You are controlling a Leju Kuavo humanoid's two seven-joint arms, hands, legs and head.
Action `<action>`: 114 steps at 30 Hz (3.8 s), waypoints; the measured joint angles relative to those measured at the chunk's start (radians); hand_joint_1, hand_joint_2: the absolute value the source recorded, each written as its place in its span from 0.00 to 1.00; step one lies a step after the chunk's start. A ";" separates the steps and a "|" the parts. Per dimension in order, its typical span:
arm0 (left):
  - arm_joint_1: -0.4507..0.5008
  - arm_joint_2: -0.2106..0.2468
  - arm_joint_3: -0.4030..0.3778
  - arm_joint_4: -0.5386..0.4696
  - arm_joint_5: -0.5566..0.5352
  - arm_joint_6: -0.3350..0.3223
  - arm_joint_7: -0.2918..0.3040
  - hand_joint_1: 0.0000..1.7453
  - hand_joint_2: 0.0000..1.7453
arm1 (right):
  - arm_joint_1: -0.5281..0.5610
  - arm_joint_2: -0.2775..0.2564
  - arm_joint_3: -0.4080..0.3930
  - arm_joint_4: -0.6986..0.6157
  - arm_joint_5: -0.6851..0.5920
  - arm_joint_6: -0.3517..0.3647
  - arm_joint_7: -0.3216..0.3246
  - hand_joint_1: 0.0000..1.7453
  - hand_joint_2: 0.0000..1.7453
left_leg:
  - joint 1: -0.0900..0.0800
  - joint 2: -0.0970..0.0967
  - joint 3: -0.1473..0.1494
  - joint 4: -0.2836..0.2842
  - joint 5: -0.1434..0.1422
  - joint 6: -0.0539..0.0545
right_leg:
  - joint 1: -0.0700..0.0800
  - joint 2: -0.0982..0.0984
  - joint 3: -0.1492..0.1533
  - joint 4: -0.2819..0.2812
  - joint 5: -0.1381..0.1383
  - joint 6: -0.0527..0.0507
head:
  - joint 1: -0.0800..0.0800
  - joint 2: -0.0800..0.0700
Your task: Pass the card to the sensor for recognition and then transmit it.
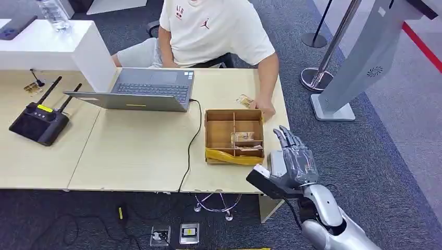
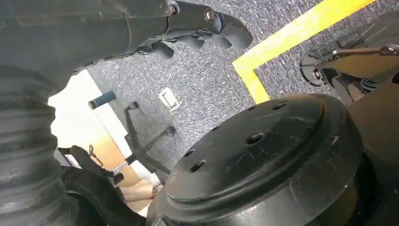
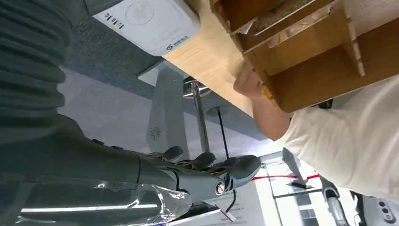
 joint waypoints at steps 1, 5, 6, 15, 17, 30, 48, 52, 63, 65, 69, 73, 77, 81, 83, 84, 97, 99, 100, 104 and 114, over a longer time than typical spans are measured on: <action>-0.001 0.000 0.000 0.000 -0.001 0.000 0.001 0.00 1.00 | 0.000 0.008 0.004 0.003 0.008 0.000 -0.003 0.00 1.00 | 0.000 0.000 0.000 0.000 0.000 0.000 | 0.000 0.000 0.000 0.000 0.000 0.000 | 0.000 0.000; -0.002 0.000 0.000 0.000 -0.002 0.000 0.004 0.00 1.00 | -0.014 0.038 0.019 0.022 0.030 -0.001 -0.005 0.00 1.00 | 0.000 0.000 0.000 0.000 0.000 0.000 | 0.000 0.000 0.000 0.000 0.000 0.000 | 0.000 0.000; -0.002 0.000 0.000 0.000 -0.004 0.000 0.006 0.00 1.00 | -0.018 0.043 0.021 0.026 0.032 -0.002 -0.005 0.00 1.00 | 0.000 0.000 0.000 0.000 0.000 0.000 | 0.000 0.000 0.000 0.000 0.000 0.000 | 0.000 0.000; -0.005 0.000 0.000 0.000 -0.011 0.000 0.013 0.00 1.00 | -0.067 0.108 0.042 0.105 0.057 -0.037 -0.016 0.00 1.00 | 0.000 0.000 0.000 0.000 0.000 0.000 | 0.000 0.000 0.000 0.000 0.000 0.000 | 0.000 0.000; -0.005 0.000 0.000 0.000 -0.011 0.000 0.016 0.00 1.00 | -0.080 0.122 0.049 0.135 0.057 -0.048 -0.018 0.00 1.00 | 0.000 0.000 0.000 0.000 0.000 0.000 | 0.000 0.000 0.000 0.000 0.000 0.000 | 0.000 0.000; -0.009 -0.001 0.000 0.000 -0.016 0.000 0.028 0.00 1.00 | -0.175 0.223 0.093 0.339 0.027 -0.061 -0.050 0.00 1.00 | 0.000 0.000 0.000 0.000 0.000 0.000 | 0.000 0.000 0.000 0.000 0.000 0.000 | 0.000 0.000; -0.009 -0.001 0.000 0.000 -0.012 0.000 0.031 0.00 1.00 | -0.208 0.254 0.136 0.483 0.009 -0.077 -0.050 0.00 1.00 | 0.000 0.000 0.000 0.000 0.000 0.000 | 0.000 0.000 0.000 0.000 0.000 0.000 | 0.000 0.000; -0.008 -0.001 0.000 0.000 -0.010 0.000 0.031 0.00 1.00 | -0.211 0.254 0.137 0.499 -0.005 -0.088 -0.047 0.00 1.00 | 0.000 0.000 0.000 0.000 0.000 0.000 | 0.000 0.000 0.000 0.000 0.000 0.000 | 0.000 0.000; -0.008 -0.001 0.000 0.000 -0.013 0.000 0.031 0.00 1.00 | -0.212 0.251 0.136 0.524 -0.036 -0.124 -0.029 0.00 1.00 | 0.000 0.000 0.000 0.000 0.000 0.000 | 0.000 0.000 0.000 0.000 0.000 0.000 | 0.000 0.000; -0.008 -0.001 0.000 0.000 -0.015 0.000 0.031 0.00 1.00 | -0.212 0.251 0.136 0.528 -0.037 -0.125 -0.029 0.00 1.00 | 0.000 0.000 0.000 0.000 0.000 0.000 | 0.000 0.000 0.000 0.000 0.000 0.000 | 0.000 0.000; -0.008 -0.002 0.000 0.000 -0.015 0.000 0.031 0.00 1.00 | -0.212 0.250 0.135 0.535 -0.042 -0.138 -0.026 0.00 1.00 | 0.000 0.000 0.000 0.000 0.000 0.000 | 0.000 0.000 0.000 0.000 0.000 0.000 | 0.000 0.000; -0.007 -0.002 0.000 0.000 -0.009 0.000 0.031 0.00 1.00 | -0.212 0.249 0.135 0.540 -0.051 -0.145 -0.026 0.00 1.00 | 0.000 0.000 0.000 0.000 0.000 0.000 | 0.000 0.000 0.000 0.000 0.000 0.000 | 0.000 0.000; -0.006 -0.002 0.000 0.000 -0.007 0.000 0.030 0.00 1.00 | -0.213 0.248 0.134 0.547 -0.057 -0.151 -0.026 0.02 1.00 | 0.000 0.000 0.000 0.000 0.001 0.000 | 0.000 0.000 0.000 0.000 0.000 0.000 | 0.000 0.000; -0.006 -0.003 0.000 0.000 -0.010 0.000 0.030 0.00 1.00 | -0.213 0.248 0.133 0.547 -0.060 -0.156 -0.031 1.00 1.00 | 0.000 0.000 0.000 0.000 0.000 0.000 | 0.000 0.000 0.000 0.000 0.000 0.000 | 0.000 0.000; -0.006 -0.003 0.000 0.000 -0.012 0.000 0.030 0.00 1.00 | -0.213 0.248 0.133 0.548 -0.061 -0.156 -0.034 1.00 1.00 | 0.000 0.000 0.000 0.000 0.000 0.000 | 0.000 0.000 0.000 0.000 0.000 0.000 | 0.000 0.000; -0.007 -0.003 0.000 0.000 -0.014 0.000 0.030 0.00 1.00 | -0.213 0.248 0.133 0.548 -0.061 -0.156 -0.035 1.00 1.00 | 0.000 0.000 0.000 0.000 0.001 0.000 | 0.000 0.000 0.000 0.000 0.000 0.000 | 0.000 0.000; -0.008 -0.006 0.000 0.000 -0.029 0.000 0.030 0.00 1.00 | -0.221 0.248 0.133 0.548 -0.069 -0.158 -0.055 1.00 1.00 | 0.000 0.000 0.000 0.000 0.001 0.000 | 0.000 0.000 0.000 0.000 0.000 0.000 | 0.000 0.000; -0.008 -0.006 0.000 0.000 -0.030 0.000 0.030 0.00 1.00 | -0.223 0.248 0.133 0.548 -0.072 -0.158 -0.058 1.00 1.00 | 0.000 0.000 0.000 0.000 0.001 0.000 | 0.000 0.000 0.000 0.000 0.000 0.000 | 0.000 0.000; -0.009 -0.006 0.000 0.000 -0.031 0.000 0.030 0.00 1.00 | -0.225 0.249 0.133 0.548 -0.072 -0.158 -0.059 1.00 1.00 | 0.000 0.000 0.000 0.000 0.001 0.000 | 0.000 0.000 0.000 0.000 0.000 0.000 | 0.000 0.000; -0.011 -0.006 0.000 0.000 -0.039 0.000 0.030 0.00 1.00 | -0.230 0.253 0.134 0.549 -0.075 -0.157 -0.059 1.00 1.00 | 0.000 0.000 0.000 0.000 0.001 0.000 | 0.000 0.000 0.000 0.000 0.000 0.000 | 0.000 0.000; -0.016 -0.006 0.000 0.000 -0.052 0.000 0.031 0.00 1.00 | -0.235 0.254 0.134 0.565 -0.081 -0.167 -0.056 1.00 1.00 | 0.000 0.000 0.000 0.000 0.001 0.000 | 0.000 0.000 0.000 0.000 0.000 0.000 | 0.000 0.000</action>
